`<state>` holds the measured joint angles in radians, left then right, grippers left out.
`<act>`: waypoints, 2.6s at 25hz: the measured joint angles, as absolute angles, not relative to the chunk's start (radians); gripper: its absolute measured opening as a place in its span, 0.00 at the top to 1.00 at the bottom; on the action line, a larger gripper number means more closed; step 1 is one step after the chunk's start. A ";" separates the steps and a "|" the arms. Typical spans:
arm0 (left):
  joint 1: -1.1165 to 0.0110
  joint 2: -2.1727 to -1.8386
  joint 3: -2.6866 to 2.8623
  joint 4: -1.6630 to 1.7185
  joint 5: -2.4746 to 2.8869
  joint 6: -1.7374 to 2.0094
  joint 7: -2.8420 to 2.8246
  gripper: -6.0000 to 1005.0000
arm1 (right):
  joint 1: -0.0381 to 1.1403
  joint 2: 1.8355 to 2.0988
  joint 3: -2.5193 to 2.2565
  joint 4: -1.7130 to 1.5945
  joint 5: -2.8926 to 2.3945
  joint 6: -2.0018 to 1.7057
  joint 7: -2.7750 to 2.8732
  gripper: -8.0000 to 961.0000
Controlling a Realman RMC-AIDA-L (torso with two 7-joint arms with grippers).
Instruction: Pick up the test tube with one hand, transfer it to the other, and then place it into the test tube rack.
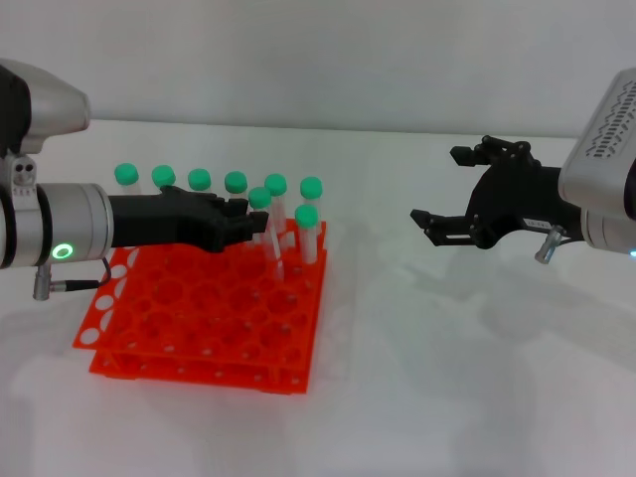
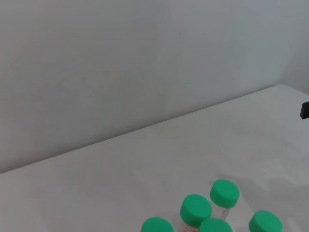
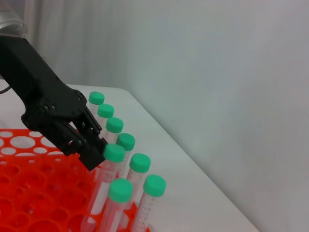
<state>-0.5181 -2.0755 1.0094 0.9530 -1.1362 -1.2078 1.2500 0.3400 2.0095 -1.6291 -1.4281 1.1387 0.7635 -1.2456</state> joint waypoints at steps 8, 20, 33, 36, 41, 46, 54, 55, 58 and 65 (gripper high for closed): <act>-0.519 -2.075 1.009 0.951 -1.136 -1.208 1.289 0.55 | 0.349 2.010 -1.629 -1.427 1.138 0.764 -1.246 0.09; -0.312 -2.078 1.000 1.026 -1.432 -1.310 1.583 0.44 | 0.327 2.011 -1.626 -1.428 1.150 0.705 -1.246 0.09; -0.072 -2.076 0.955 0.706 -2.024 -1.415 2.235 0.44 | 0.278 2.007 -1.372 -1.215 1.594 0.749 -1.531 0.09; -0.088 -2.076 0.888 0.605 -2.037 -1.466 2.312 0.44 | 0.290 2.007 -1.253 -1.069 1.738 0.865 -1.669 0.09; -0.116 -2.074 0.808 0.499 -2.040 -1.520 2.388 0.44 | 0.315 2.007 -0.990 -0.738 1.930 1.138 -1.996 0.09; -0.115 -2.075 0.801 0.472 -2.052 -1.529 2.408 0.44 | 0.314 2.008 -0.829 -0.494 2.015 1.273 -2.260 0.09; -0.116 -2.079 0.796 0.379 -2.106 -1.585 2.473 0.44 | 0.281 2.007 -0.726 -0.350 2.022 1.368 -2.414 0.09; -0.117 -2.079 0.793 0.357 -2.117 -1.600 2.490 0.44 | 0.277 2.007 -0.707 -0.332 2.023 1.379 -2.437 0.09; -0.117 -2.080 0.790 0.304 -2.156 -1.613 2.508 0.44 | 0.271 2.006 -0.669 -0.298 2.024 1.387 -2.465 0.09; -0.150 -2.083 0.790 0.155 -2.211 -1.621 2.617 0.44 | 0.253 2.004 -0.660 -0.289 2.025 1.381 -2.527 0.09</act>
